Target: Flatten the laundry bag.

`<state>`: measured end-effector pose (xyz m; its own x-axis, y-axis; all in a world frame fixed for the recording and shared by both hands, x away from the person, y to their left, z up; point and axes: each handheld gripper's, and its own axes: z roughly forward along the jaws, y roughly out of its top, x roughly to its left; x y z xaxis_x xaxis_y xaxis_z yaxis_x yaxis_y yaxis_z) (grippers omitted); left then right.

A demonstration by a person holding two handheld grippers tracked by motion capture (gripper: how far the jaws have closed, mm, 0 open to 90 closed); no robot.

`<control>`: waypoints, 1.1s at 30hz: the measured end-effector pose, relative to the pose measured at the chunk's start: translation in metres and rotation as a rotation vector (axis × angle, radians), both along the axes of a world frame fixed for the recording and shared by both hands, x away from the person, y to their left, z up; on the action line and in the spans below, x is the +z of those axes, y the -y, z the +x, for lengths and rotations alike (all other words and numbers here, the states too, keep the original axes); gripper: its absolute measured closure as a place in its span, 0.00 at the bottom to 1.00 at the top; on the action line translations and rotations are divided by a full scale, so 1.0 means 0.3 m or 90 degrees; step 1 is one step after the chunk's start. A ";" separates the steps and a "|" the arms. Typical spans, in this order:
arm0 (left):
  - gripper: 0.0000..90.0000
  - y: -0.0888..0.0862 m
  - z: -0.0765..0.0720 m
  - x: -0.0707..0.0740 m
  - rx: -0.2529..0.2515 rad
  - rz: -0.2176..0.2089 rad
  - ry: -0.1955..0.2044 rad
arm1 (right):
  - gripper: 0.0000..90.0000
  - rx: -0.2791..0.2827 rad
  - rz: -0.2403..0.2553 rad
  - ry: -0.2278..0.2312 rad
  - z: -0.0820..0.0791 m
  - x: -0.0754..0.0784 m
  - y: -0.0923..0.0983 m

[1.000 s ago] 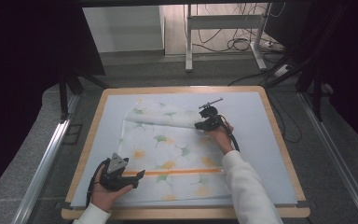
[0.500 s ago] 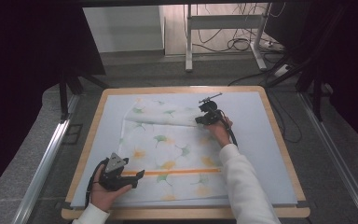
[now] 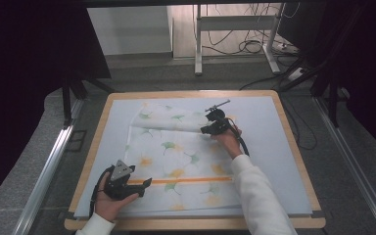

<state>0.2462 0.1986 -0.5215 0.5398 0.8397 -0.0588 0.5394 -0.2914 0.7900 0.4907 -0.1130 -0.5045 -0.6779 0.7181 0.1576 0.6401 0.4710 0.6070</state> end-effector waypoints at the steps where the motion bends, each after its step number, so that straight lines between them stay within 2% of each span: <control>1: 0.23 0.002 0.000 0.000 -0.001 0.001 0.000 | 0.99 0.004 -0.002 -0.001 -0.002 -0.003 -0.006; 5: 0.23 0.000 0.001 -0.001 -0.002 0.002 -0.001 | 0.99 0.004 -0.019 0.001 0.007 -0.018 -0.024; 12: 0.23 -0.010 0.006 -0.001 0.001 -0.001 -0.001 | 0.99 -0.049 -0.037 0.022 0.069 -0.029 -0.013; 19: 0.23 -0.012 0.003 0.001 -0.002 -0.001 0.002 | 0.99 -0.097 -0.028 0.041 0.129 -0.008 -0.014; 22: 0.23 -0.012 0.003 0.001 -0.002 -0.002 0.002 | 0.99 -0.106 -0.017 0.047 0.137 0.000 -0.012; 24: 0.23 -0.013 0.005 0.001 -0.003 -0.002 0.002 | 0.99 -0.101 -0.005 0.046 0.135 0.007 -0.013; 25: 0.23 -0.012 0.005 0.001 -0.003 -0.002 0.002 | 0.99 -0.085 -0.004 0.042 0.124 0.012 -0.020; 31: 0.23 -0.007 0.005 0.001 -0.004 0.000 0.002 | 0.99 -0.048 -0.007 0.029 0.097 0.009 -0.032; 33: 0.23 -0.005 0.004 0.002 -0.005 0.001 0.002 | 0.99 -0.046 -0.010 0.027 0.095 0.004 -0.034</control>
<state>0.2475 0.2001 -0.5209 0.5463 0.8357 -0.0559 0.5346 -0.2965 0.7914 0.5192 -0.1029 -0.5033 -0.6305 0.7672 0.1179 0.6464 0.4348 0.6270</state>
